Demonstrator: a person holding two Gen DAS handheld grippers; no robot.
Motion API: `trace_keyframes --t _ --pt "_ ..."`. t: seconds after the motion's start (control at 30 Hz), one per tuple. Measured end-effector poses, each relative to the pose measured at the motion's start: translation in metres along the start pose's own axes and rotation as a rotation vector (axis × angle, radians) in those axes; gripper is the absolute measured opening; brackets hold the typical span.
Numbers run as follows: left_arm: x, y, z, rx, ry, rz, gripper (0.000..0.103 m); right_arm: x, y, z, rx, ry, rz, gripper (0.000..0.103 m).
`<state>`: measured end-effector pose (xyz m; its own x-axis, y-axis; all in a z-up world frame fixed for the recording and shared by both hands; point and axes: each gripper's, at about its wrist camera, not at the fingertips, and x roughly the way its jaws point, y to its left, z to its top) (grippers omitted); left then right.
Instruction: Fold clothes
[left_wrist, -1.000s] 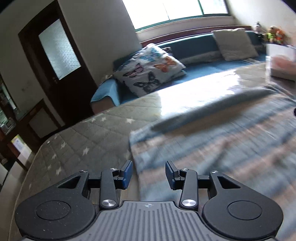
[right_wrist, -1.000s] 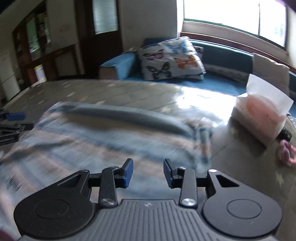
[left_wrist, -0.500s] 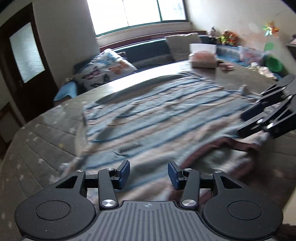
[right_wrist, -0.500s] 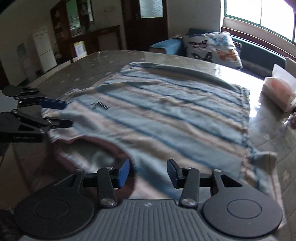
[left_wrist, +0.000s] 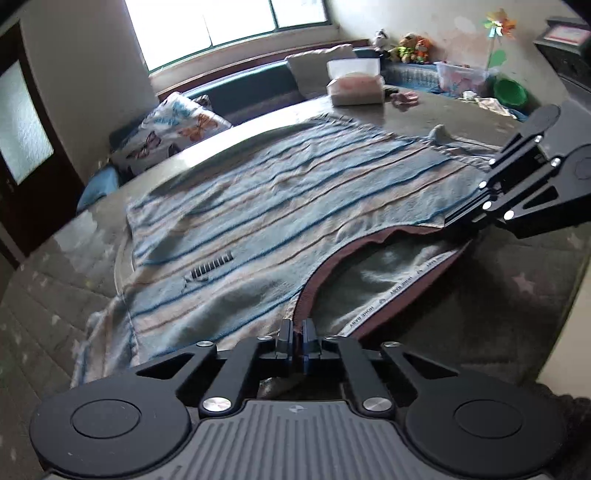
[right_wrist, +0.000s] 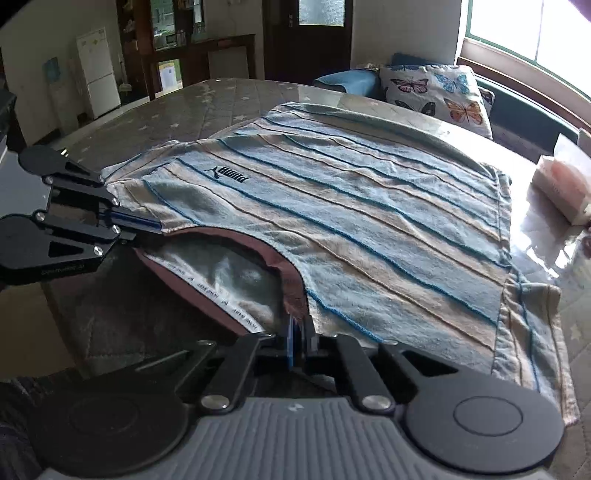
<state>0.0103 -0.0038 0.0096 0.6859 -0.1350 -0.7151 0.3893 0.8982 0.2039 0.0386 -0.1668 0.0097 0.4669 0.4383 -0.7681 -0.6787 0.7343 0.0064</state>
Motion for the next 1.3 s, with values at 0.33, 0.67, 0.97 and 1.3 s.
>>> trace_keyframes --t 0.33,0.67,0.97,1.3 --pt "-0.026 -0.009 -0.018 0.048 0.06 -0.118 0.004 -0.022 0.01 -0.013 -0.083 0.123 0.1 0.01" --pt "-0.045 0.021 0.003 0.014 -0.013 -0.096 0.008 -0.018 -0.017 0.009 0.0 0.042 0.114 0.019" --pt "-0.002 0.036 0.023 -0.145 -0.053 -0.026 0.008 0.001 -0.024 0.004 0.07 -0.002 0.07 0.019" --pt "0.031 -0.003 0.015 -0.067 -0.03 -0.063 0.008 -0.011 -0.023 -0.022 0.136 -0.02 0.062 0.028"
